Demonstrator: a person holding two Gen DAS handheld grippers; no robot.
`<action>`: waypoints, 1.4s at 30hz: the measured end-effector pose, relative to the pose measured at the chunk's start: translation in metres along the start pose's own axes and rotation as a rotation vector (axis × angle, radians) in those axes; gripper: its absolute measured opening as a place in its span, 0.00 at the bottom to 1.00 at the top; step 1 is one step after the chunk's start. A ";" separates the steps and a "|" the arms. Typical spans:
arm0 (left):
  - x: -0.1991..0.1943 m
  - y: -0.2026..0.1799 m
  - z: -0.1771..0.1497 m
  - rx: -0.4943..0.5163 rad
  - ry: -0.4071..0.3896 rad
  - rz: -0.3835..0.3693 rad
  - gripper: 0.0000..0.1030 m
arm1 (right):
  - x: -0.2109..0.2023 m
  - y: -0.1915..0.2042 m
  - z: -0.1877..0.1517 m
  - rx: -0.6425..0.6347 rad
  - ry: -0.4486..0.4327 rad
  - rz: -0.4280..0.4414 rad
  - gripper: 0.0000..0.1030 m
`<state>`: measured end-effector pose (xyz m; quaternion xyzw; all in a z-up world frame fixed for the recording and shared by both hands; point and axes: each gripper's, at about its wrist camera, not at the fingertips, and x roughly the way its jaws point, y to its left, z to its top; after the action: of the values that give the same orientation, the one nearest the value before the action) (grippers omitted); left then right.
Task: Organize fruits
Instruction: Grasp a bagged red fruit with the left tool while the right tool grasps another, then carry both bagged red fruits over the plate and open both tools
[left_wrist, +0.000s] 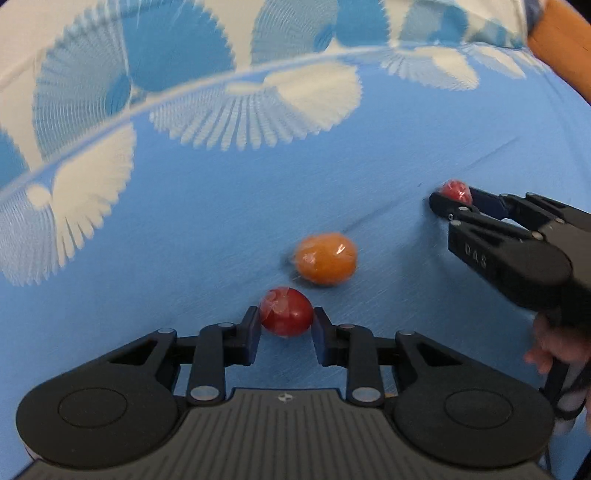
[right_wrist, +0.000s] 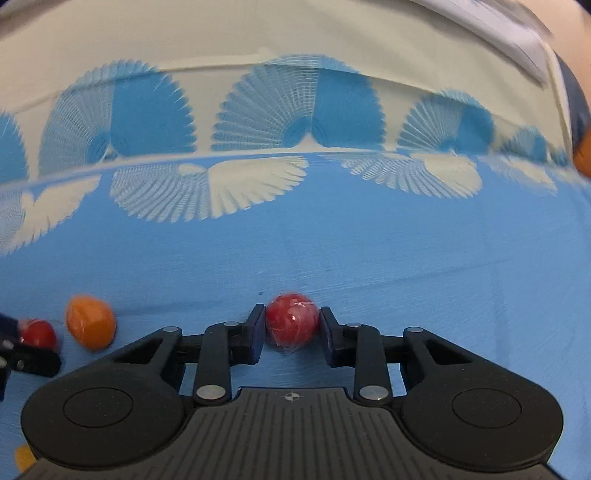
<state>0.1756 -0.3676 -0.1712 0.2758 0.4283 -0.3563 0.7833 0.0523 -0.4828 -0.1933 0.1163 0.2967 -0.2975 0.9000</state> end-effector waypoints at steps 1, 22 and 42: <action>-0.004 -0.001 0.000 0.011 -0.009 -0.004 0.32 | -0.001 -0.004 0.001 0.021 -0.005 -0.020 0.31; -0.253 0.044 -0.153 -0.243 0.019 0.168 0.32 | -0.267 0.024 0.007 -0.104 -0.351 0.051 0.31; -0.370 0.074 -0.326 -0.512 0.002 0.261 0.32 | -0.448 0.146 -0.078 -0.367 -0.091 0.507 0.31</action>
<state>-0.0609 0.0360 0.0022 0.1224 0.4659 -0.1325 0.8662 -0.1852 -0.1279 0.0197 0.0088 0.2662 -0.0099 0.9638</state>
